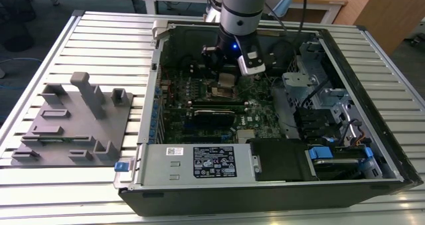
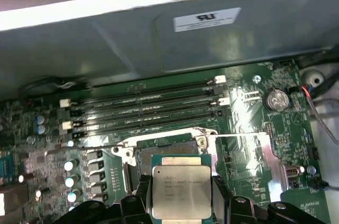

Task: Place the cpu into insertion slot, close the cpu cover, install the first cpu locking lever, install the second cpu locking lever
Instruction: 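Place the cpu into insertion slot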

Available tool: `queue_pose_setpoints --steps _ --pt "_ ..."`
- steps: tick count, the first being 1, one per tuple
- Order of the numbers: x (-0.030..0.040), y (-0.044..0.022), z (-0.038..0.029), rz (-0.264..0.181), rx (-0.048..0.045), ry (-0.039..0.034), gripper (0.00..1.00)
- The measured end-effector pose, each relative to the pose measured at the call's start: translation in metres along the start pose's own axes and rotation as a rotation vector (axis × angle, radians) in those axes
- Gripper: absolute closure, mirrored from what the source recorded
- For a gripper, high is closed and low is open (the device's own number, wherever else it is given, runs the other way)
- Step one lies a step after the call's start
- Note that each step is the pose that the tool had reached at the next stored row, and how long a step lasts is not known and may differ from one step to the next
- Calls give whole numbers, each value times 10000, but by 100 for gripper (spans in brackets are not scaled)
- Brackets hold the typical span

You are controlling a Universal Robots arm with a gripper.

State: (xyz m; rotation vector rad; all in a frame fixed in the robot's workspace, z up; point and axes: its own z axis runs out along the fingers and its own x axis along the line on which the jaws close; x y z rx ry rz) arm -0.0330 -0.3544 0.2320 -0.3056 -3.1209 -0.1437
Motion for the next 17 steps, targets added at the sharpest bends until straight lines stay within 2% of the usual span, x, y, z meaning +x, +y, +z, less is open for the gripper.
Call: queue_pose_setpoints --steps 4,12,17 --pt "0 0 5 629 -8 -57 46" --pt "0 0 5 684 -8 -63 46" --pt "0 0 7 957 -11 -88 46"
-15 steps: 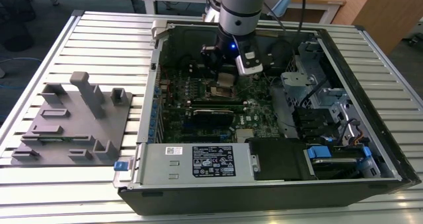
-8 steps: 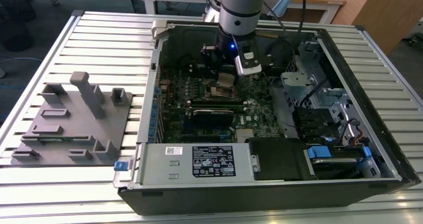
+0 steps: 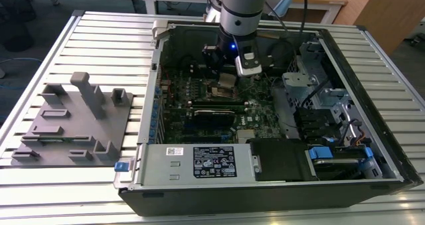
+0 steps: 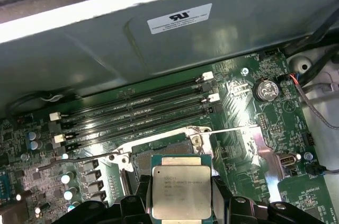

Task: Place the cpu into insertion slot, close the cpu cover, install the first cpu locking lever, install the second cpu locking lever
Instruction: 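Place the cpu into insertion slot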

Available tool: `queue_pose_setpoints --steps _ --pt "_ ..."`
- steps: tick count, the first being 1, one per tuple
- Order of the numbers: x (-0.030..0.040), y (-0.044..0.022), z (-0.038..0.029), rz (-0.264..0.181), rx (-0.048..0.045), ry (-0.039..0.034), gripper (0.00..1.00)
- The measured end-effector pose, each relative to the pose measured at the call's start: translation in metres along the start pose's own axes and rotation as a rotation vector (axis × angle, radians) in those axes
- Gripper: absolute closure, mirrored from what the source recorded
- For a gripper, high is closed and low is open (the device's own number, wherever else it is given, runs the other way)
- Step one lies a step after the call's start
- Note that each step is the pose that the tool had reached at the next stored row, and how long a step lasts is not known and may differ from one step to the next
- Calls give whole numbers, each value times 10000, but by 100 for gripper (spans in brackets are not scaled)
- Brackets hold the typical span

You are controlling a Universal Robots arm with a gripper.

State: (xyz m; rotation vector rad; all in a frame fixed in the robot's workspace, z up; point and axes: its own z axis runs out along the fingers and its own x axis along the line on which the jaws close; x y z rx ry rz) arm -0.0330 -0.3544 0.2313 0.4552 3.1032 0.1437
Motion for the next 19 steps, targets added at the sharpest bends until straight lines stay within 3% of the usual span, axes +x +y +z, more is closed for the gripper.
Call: queue_pose_setpoints --steps 19 --pt "0 -2 20 232 -1 -20 46"
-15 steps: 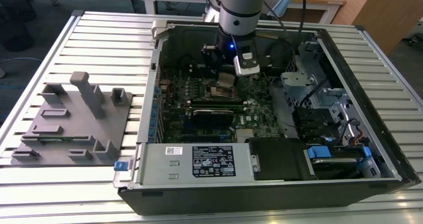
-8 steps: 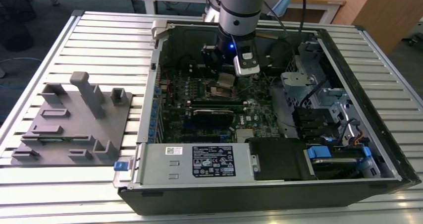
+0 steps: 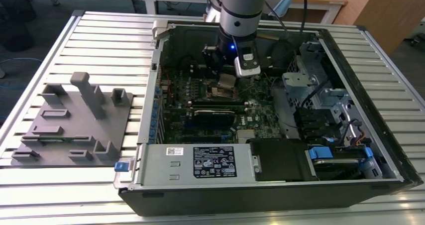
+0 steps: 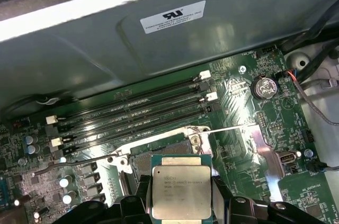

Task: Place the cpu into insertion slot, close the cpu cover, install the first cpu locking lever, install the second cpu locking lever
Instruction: 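Place the cpu into insertion slot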

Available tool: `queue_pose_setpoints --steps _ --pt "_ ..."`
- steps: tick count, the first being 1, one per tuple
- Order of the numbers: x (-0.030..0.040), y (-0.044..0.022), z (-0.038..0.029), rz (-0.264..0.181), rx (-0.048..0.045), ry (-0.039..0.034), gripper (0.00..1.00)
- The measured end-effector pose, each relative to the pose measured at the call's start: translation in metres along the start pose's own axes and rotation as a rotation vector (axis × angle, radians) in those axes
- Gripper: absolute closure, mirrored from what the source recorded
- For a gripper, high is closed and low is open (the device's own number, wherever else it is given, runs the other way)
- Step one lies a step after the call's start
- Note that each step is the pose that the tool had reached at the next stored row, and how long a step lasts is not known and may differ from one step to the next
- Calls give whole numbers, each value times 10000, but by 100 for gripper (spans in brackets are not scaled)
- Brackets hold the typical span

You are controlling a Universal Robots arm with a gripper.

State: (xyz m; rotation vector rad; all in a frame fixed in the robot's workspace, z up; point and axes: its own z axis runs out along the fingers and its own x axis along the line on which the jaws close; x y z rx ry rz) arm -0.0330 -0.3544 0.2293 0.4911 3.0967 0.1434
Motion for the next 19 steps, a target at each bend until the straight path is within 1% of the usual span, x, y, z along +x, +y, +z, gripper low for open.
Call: queue_pose_setpoints --steps 8,10,16,19 --pt "0 0 2 68 -3 -7 46" --pt "0 0 4 211 -5 -20 46" --pt "0 -1 11 952 -12 -87 46" --pt "0 -1 11 988 -14 -91 46"
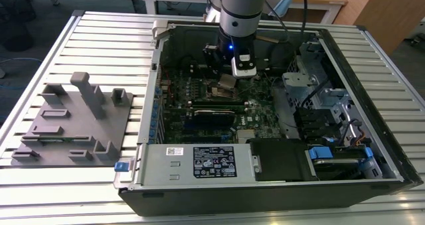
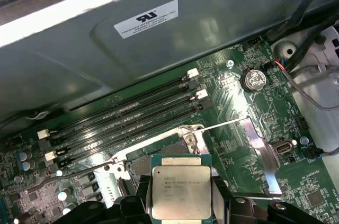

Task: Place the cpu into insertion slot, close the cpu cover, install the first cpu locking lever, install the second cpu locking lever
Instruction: 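Place the cpu into insertion slot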

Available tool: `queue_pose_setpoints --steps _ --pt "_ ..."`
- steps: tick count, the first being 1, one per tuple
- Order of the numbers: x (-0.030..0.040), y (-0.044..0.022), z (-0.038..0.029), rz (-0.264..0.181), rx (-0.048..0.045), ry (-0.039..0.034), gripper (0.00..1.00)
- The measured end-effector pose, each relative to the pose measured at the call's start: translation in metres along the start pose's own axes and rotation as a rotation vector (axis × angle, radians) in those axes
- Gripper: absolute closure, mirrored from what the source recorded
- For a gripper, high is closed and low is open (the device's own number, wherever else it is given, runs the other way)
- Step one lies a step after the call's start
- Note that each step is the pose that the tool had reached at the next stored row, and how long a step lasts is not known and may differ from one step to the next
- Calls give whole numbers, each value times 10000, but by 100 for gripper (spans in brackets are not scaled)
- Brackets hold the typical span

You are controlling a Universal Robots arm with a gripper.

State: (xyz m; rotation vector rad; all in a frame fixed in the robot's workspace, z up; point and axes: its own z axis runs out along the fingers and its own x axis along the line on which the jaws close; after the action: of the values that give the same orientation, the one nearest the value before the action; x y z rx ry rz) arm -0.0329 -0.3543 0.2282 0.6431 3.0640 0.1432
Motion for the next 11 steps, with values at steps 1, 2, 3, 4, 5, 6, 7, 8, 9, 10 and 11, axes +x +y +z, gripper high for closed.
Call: queue_pose_setpoints --steps 1,2,3,4,5,6,7,8,9,10,11 --pt "0 0 0 3 1 0 46" --pt "0 0 0 5 1 0 46" --pt "0 0 0 6 0 0 46" --pt "0 0 0 10 0 -1 46" --pt "0 0 0 31 0 -3 46" --pt "0 0 0 78 -1 -7 46" --pt "0 0 0 156 -2 -14 46" --pt "1 0 0 281 -4 -26 46" --pt "1 -1 0 444 -6 -40 46" --pt "0 0 0 623 -7 -57 46" --pt "0 0 0 817 -8 -74 46"
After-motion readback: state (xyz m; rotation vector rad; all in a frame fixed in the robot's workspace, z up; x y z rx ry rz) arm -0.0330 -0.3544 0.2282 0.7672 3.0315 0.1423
